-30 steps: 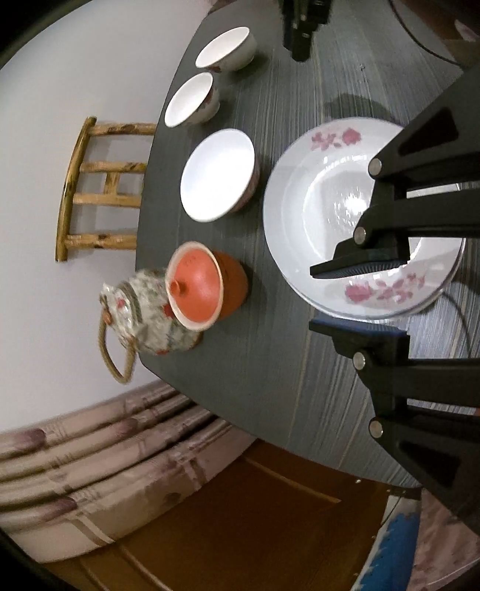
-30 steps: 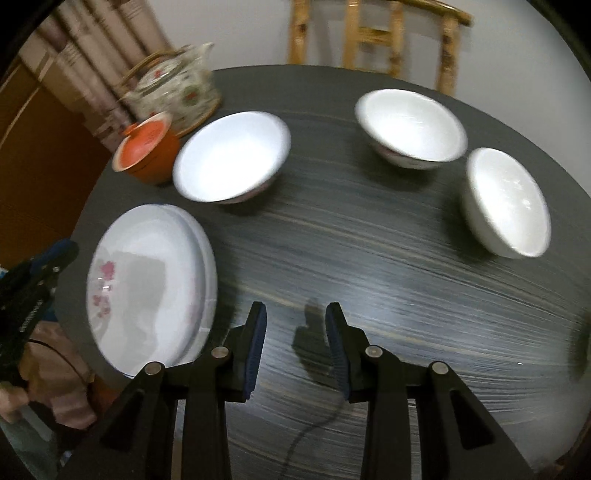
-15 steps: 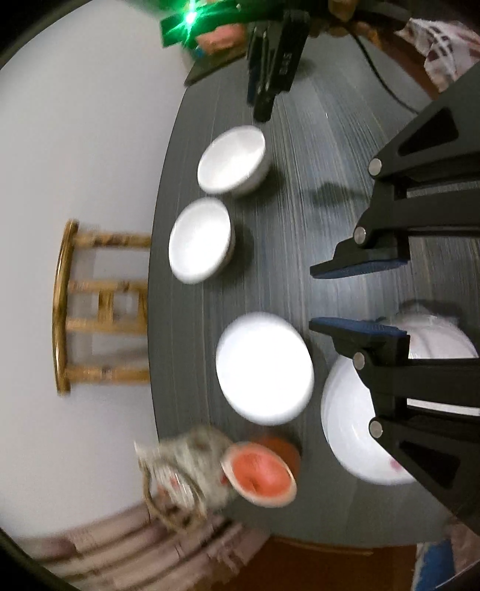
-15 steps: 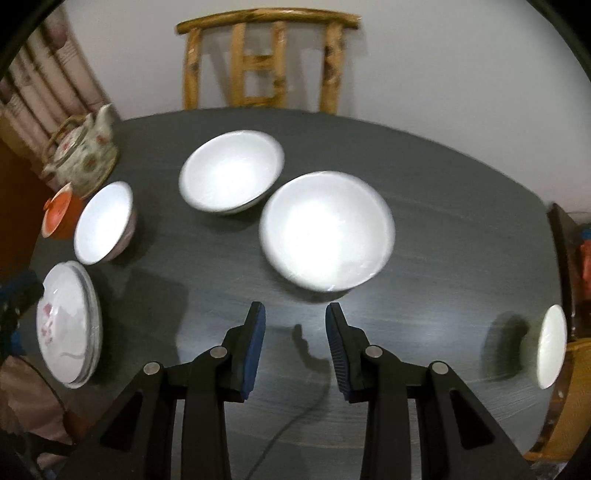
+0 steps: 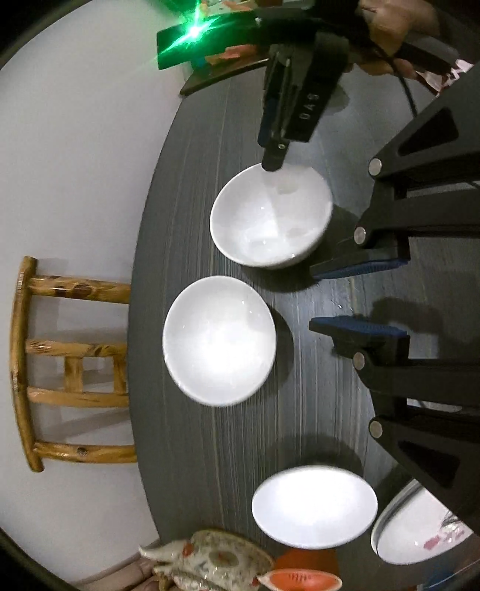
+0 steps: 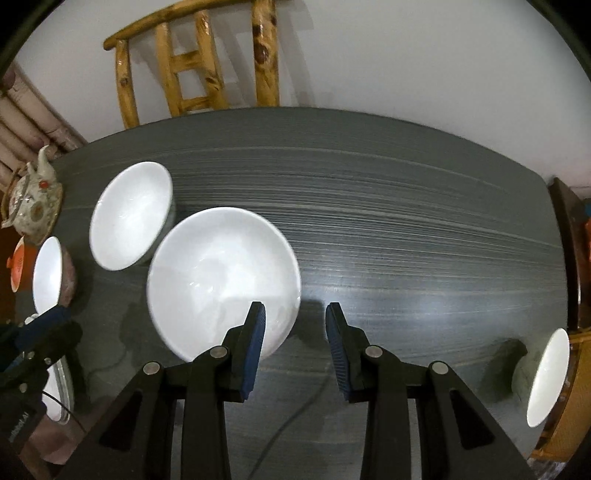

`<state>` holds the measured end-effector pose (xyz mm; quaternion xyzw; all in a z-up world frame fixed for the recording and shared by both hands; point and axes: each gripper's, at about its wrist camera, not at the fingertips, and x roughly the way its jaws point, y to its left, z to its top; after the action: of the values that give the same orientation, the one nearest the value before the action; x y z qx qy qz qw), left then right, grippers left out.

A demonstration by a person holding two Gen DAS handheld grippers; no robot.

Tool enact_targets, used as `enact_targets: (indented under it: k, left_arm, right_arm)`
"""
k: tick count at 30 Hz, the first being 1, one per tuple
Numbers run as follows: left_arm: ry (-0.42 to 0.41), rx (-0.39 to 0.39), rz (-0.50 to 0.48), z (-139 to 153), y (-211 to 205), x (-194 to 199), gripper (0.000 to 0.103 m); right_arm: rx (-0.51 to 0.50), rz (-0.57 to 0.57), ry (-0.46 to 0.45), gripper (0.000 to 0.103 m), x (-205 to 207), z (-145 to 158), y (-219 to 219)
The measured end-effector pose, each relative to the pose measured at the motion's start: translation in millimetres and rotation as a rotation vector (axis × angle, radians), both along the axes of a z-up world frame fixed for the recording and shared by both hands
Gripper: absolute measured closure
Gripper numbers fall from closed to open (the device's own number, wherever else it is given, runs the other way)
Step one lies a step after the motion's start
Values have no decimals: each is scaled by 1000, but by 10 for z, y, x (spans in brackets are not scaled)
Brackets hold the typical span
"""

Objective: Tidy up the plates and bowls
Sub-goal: 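Move the right tool to a plain white bowl and grip its rim, then carry the white bowl with the right tool toward the plate stack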

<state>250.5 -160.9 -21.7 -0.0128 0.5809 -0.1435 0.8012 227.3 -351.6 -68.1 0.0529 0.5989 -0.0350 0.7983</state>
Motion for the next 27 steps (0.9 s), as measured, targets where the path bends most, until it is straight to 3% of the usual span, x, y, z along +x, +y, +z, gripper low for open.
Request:
enact_targets:
  k: [5,9,22,24,27]
  left_arm:
    - [36,11,15,-154,-183,149,81]
    - [49,-2,39,-249,-239,214,81]
    - [82,-1,49,-524,-325,334,82]
    - [84,-7,43,-545,-349,332,92]
    - [83,-1,42,-546,-338,331,93]
  right_arm:
    - [23,22,35,73,156,-165,-20]
    - [41,38,37,86,241,-224,-24]
    - [71,65,29,92,267,-350,-7]
    - [66,67,26,93,283,-358,6]
    - [78,53,27,95,279,-368,-3]
